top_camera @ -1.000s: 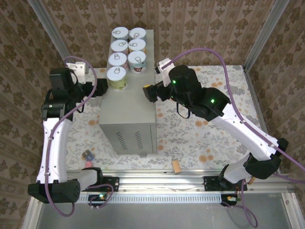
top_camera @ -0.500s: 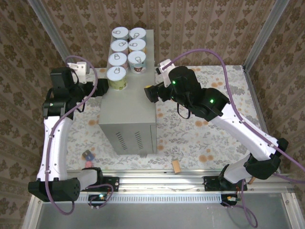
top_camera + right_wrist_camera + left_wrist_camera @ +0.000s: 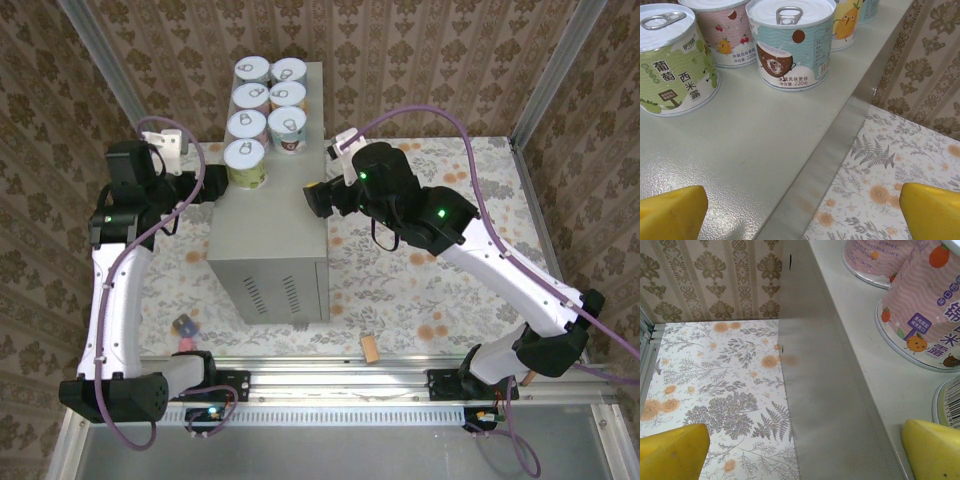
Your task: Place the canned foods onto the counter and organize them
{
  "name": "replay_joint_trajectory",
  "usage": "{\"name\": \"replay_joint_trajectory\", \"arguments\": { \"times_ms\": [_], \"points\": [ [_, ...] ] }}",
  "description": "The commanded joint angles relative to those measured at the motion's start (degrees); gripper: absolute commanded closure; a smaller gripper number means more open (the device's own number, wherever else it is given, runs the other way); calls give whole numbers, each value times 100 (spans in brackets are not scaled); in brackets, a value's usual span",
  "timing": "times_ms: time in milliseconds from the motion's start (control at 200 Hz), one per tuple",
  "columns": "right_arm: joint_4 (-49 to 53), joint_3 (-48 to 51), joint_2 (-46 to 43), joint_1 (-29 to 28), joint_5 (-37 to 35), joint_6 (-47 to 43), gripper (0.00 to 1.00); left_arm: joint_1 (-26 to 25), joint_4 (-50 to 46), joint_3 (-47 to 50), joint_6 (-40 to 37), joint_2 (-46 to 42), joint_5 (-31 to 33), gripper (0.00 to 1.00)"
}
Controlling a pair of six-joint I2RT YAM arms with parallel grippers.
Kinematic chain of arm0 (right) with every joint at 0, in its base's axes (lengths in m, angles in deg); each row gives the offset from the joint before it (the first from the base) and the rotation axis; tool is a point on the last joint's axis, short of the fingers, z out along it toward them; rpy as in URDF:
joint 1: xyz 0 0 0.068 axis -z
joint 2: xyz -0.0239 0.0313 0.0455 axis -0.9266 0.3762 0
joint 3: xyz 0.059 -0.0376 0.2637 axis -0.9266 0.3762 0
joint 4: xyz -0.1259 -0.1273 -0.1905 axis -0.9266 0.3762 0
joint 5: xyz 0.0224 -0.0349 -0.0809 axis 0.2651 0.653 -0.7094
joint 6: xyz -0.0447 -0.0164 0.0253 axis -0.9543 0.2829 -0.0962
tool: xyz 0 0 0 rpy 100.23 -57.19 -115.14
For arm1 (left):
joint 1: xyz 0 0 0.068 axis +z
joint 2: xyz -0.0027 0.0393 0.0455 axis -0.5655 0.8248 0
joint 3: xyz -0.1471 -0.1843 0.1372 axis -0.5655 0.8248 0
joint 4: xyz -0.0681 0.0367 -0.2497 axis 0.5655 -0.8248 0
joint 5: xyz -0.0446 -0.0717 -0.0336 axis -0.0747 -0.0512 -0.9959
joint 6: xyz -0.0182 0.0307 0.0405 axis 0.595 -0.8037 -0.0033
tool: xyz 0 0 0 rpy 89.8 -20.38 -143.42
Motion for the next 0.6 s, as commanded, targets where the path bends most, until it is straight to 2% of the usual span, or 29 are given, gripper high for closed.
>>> {"name": "replay_joint_trajectory", "arguments": {
  "times_ms": [0, 245, 350, 595],
  "points": [
    [-270, 20, -120, 22, 105, 47, 2, -55, -93, 2, -70, 91, -51, 0],
    [-401, -324, 264, 28, 549, 45, 26, -63, -92, 20, -71, 76, -41, 0],
    [-447, -436, 431, 26, 613, 59, 30, -56, -99, 30, -79, 82, -33, 0],
    [-546, -409, 510, 25, 638, 78, 31, -56, -100, 28, -82, 108, -66, 0]
  ]
}}
